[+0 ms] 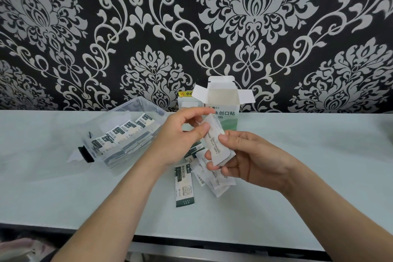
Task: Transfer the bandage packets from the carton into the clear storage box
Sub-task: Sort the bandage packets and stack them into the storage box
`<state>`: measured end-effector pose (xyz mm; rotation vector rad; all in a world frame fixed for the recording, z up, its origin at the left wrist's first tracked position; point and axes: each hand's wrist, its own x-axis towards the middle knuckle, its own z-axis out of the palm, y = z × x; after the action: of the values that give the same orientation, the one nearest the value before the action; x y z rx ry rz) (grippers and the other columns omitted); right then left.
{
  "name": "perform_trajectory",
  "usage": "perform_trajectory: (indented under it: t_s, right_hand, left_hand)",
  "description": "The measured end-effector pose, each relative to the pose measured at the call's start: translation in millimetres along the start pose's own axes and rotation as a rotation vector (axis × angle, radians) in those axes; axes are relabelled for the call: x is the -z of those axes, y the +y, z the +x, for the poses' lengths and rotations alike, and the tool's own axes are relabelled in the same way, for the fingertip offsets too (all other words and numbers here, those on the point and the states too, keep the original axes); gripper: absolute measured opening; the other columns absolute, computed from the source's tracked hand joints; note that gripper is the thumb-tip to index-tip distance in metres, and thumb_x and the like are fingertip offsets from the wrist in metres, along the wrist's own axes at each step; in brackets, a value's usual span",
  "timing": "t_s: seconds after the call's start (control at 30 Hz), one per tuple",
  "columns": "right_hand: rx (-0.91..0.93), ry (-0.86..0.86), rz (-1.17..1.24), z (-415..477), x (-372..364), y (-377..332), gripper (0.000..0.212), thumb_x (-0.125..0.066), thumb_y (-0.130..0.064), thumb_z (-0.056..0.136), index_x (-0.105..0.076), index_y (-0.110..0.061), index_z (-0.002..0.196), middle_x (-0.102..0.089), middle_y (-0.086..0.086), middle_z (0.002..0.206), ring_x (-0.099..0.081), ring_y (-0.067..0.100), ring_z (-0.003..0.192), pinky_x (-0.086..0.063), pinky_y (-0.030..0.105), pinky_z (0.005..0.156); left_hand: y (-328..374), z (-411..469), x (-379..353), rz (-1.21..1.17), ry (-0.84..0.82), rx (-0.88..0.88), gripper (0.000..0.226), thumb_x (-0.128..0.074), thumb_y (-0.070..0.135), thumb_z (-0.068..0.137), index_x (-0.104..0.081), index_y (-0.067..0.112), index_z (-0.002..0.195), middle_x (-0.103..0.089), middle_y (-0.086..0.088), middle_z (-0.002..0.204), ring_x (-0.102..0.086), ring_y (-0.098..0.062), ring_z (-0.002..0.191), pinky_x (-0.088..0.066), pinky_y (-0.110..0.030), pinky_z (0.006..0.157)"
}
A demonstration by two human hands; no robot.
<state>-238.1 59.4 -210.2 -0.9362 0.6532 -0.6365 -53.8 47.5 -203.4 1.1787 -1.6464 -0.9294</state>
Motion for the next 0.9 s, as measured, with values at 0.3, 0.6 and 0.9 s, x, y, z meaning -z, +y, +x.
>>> perform_trajectory:
  t_s: [0.3, 0.6, 0.9]
  right_hand:
    - [-0.064, 0.050, -0.006, 4, -13, 2, 0.023, -0.043, -0.011, 0.094, -0.060, -0.001, 0.106, -0.068, 0.018, 0.085, -0.066, 0.026, 0.067, -0.053, 0.025, 0.052]
    - [0.054, -0.039, -0.078, 15, -24, -1, 0.018, -0.045, -0.010, 0.100, -0.060, -0.002, 0.104, -0.059, 0.010, 0.076, -0.043, 0.008, 0.045, -0.026, 0.015, 0.044]
    - [-0.042, -0.397, 0.289, 35, -43, 10, 0.021, -0.046, -0.011, 0.095, -0.065, -0.003, 0.089, -0.058, 0.010, 0.075, -0.048, 0.000, 0.038, -0.026, 0.008, 0.032]
  left_hand:
    - [-2, -4, -17, 0.125, 0.042, -0.073, 0.017, -0.049, 0.018, 0.100, -0.065, 0.021, 0.103, -0.060, 0.013, 0.076, -0.054, -0.005, 0.061, -0.041, -0.016, 0.059]
    - [2, -6, -4, 0.003, 0.271, 0.000, 0.023, -0.059, 0.025, 0.088, -0.066, 0.019, 0.066, -0.059, 0.005, 0.054, -0.051, -0.011, 0.050, -0.040, -0.027, 0.051]
    - [17, -22, 28, 0.069, 0.170, -0.265, 0.035, -0.059, 0.023, 0.086, -0.061, 0.006, 0.057, -0.053, 0.003, 0.048, -0.046, -0.006, 0.048, -0.036, -0.019, 0.050]
